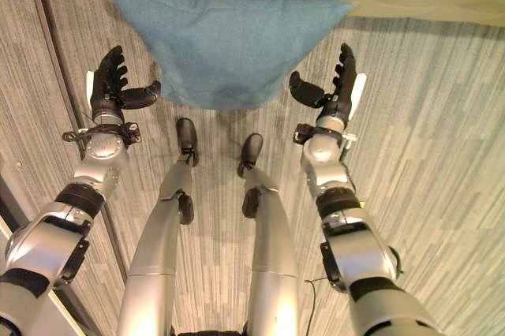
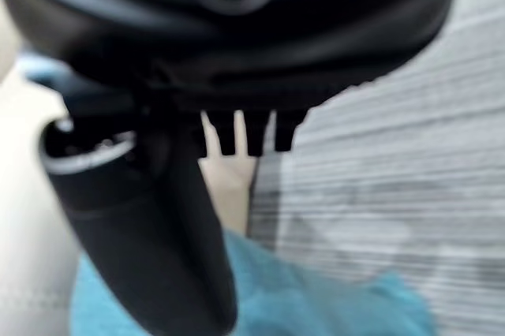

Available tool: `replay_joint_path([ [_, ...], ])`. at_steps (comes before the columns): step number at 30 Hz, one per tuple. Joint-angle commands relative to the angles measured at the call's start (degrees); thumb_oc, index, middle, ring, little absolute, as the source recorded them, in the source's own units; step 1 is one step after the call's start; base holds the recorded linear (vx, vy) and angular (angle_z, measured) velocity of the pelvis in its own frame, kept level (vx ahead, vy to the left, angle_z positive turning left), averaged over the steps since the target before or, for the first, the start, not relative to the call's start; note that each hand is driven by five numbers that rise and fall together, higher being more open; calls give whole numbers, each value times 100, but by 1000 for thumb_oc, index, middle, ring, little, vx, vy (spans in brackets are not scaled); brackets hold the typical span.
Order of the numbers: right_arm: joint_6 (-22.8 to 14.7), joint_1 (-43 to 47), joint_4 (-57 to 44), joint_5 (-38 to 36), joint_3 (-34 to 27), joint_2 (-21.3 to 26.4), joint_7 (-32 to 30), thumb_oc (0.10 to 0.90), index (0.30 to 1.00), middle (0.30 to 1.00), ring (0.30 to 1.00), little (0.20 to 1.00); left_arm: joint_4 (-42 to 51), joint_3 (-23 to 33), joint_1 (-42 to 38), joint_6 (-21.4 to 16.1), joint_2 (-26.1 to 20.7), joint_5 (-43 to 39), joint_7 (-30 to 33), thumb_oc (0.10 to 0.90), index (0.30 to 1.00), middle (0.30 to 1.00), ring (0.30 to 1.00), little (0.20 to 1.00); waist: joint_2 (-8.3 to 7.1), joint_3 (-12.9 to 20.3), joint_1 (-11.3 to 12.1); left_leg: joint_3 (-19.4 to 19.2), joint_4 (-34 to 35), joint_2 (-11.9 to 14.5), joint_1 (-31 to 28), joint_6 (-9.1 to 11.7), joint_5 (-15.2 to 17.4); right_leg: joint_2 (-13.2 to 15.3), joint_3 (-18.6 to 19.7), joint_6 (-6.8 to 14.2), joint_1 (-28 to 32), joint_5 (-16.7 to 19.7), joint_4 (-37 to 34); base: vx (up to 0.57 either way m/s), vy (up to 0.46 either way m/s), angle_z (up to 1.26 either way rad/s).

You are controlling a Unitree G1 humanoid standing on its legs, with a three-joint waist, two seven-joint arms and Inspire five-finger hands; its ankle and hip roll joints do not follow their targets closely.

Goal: Pick up all the scattered cushions and arrange them neatly on the sofa.

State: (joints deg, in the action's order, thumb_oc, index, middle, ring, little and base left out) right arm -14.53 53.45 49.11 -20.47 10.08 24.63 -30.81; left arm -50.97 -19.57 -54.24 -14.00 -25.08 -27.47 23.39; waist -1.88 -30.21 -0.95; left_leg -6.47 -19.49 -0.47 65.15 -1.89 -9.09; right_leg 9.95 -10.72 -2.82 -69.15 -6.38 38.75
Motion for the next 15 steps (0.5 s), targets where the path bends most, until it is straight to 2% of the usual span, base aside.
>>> replay_joint_path([
  [1, -544, -559, -222, -525, 161, 277, 72, 800, 900, 900, 900, 900, 149, 200, 652, -412, -77, 9, 179, 800, 900, 900, 900, 900, 226, 849, -68, 427, -891, 102, 612, 293, 1108, 29, 479, 738, -113, 116, -624, 0, 0, 0],
  [5, -609, -226, -305, -1001, 430, 368, 523, 800, 900, 900, 900, 900, 378, 99, 456, -418, -116, -57, 119, 800, 900, 900, 900, 900, 230, 897, -30, 407, -1189, 104, 1028, 254, 1166, 35, 514, 760, -522, 66, -324, 0, 0, 0],
  [9, -616, 130, -376, -1092, 752, 362, 766, 800, 900, 900, 900, 900, 446, -20, 233, -425, -76, -103, 20, 800, 900, 900, 900, 900, 247, 950, -3, 408, -1241, 114, 1225, 240, 1164, 68, 497, 761, -739, 19, -197, 36, -14, 2],
  [15, -566, 754, -474, -998, 1326, -40, 961, 800, 900, 900, 900, 900, 562, -372, -379, -445, 77, -263, -166, 800, 900, 900, 900, 900, 241, 1094, 9, 470, -1239, 79, 1394, 235, 1136, 51, 488, 758, -886, -15, -174, 6, -3, 0],
])
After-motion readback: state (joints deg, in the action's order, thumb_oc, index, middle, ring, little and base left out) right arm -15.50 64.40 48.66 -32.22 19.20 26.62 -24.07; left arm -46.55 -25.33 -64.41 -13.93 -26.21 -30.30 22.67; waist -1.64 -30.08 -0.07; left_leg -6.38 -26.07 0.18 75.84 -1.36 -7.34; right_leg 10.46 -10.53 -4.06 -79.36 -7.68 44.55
